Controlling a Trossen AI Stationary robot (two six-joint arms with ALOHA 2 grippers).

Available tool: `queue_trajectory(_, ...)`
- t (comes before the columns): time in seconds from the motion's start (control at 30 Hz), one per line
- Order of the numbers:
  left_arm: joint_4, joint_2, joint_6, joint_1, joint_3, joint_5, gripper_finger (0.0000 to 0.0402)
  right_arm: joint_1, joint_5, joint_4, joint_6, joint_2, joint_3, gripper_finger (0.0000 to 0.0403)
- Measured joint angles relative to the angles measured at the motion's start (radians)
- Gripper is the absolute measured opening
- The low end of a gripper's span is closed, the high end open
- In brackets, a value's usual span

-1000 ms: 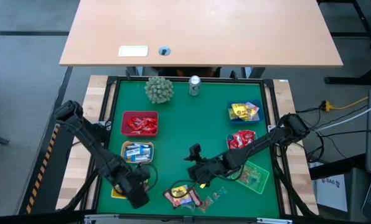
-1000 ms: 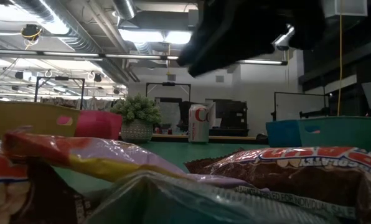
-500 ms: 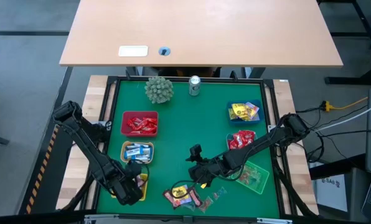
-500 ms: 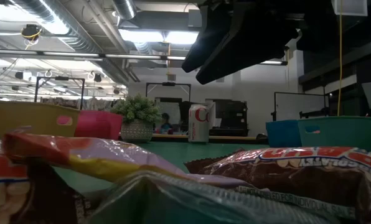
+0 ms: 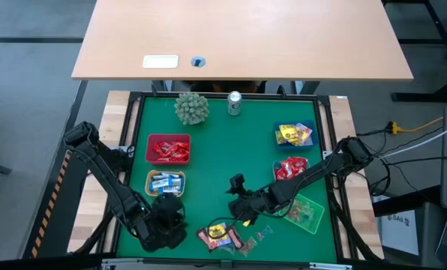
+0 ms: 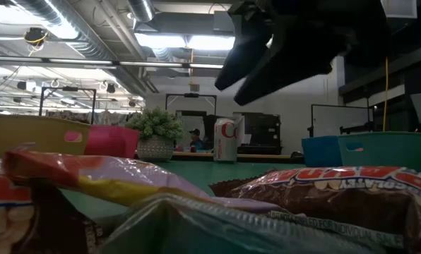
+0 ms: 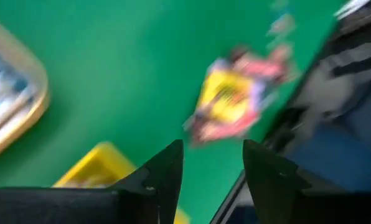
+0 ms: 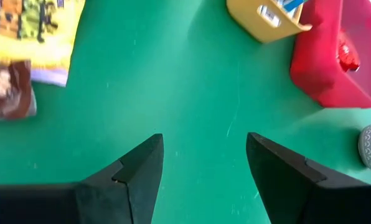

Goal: Sort candy
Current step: Put the brown chocolate bar into the yellow bin

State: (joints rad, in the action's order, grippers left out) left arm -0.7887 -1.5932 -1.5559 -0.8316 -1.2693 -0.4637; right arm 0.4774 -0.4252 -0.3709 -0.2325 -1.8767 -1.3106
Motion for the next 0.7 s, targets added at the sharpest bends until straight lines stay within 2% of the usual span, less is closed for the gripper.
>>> queue_trajectory(0.13, 0.175, -0.005, 0.218, 0.014, 0.000, -0.119, 0.0153, 0.000, 0.000, -0.047, 0.000, 0.000, 0.000, 0.0230)
queue_trajectory(0.27, 0.337, -0.047, 0.522, 0.034, 0.000, -0.160, 0.0154, 0.000, 0.000, -0.094, 0.001, 0.000, 0.000, 0.0230)
queue_trajectory(0.43, 0.429, -0.130, 0.768, 0.055, 0.000, -0.113, 0.0154, 0.000, 0.007, -0.131, 0.050, 0.000, 0.001, 0.0230)
queue_trajectory(0.7, 0.437, -0.251, 0.902, 0.066, 0.000, 0.024, 0.0154, 0.001, 0.162, -0.200, 0.053, 0.000, 0.001, 0.0230)
